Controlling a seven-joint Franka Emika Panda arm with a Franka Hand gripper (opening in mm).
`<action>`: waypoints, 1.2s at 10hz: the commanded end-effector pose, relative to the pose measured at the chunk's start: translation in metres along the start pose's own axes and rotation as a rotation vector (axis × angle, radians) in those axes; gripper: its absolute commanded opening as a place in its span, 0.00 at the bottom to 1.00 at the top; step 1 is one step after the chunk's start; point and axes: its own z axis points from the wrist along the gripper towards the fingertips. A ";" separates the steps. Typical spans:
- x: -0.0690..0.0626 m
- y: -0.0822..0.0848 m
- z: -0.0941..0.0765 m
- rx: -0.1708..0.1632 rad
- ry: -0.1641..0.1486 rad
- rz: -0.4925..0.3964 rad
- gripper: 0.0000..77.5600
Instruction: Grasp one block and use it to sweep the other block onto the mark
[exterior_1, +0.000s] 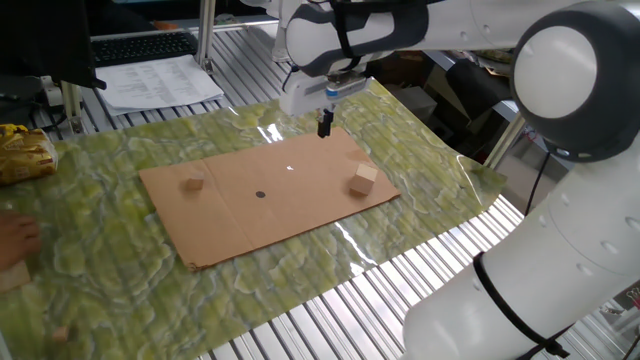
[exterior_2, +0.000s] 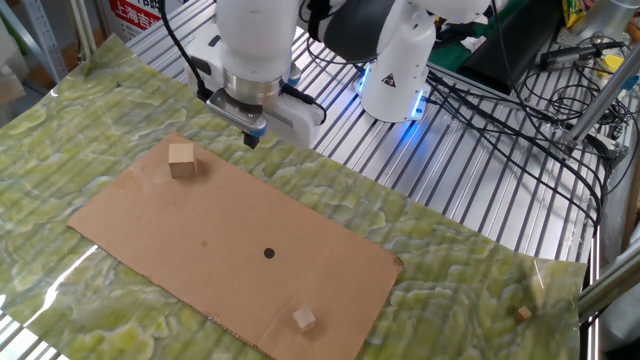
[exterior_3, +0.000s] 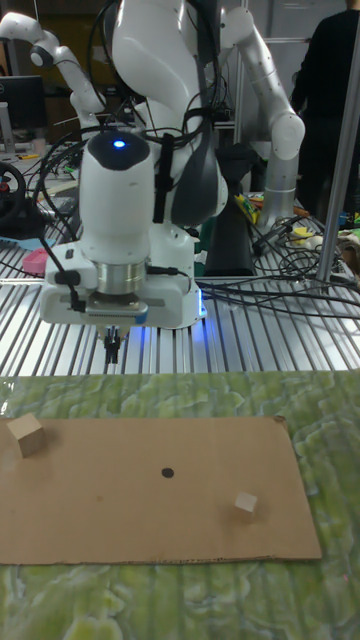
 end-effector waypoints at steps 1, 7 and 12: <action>0.003 -0.040 0.017 0.005 -0.021 -0.069 0.00; 0.007 -0.089 0.035 0.012 -0.016 -0.129 0.00; 0.009 -0.102 0.051 -0.021 -0.052 -0.132 0.00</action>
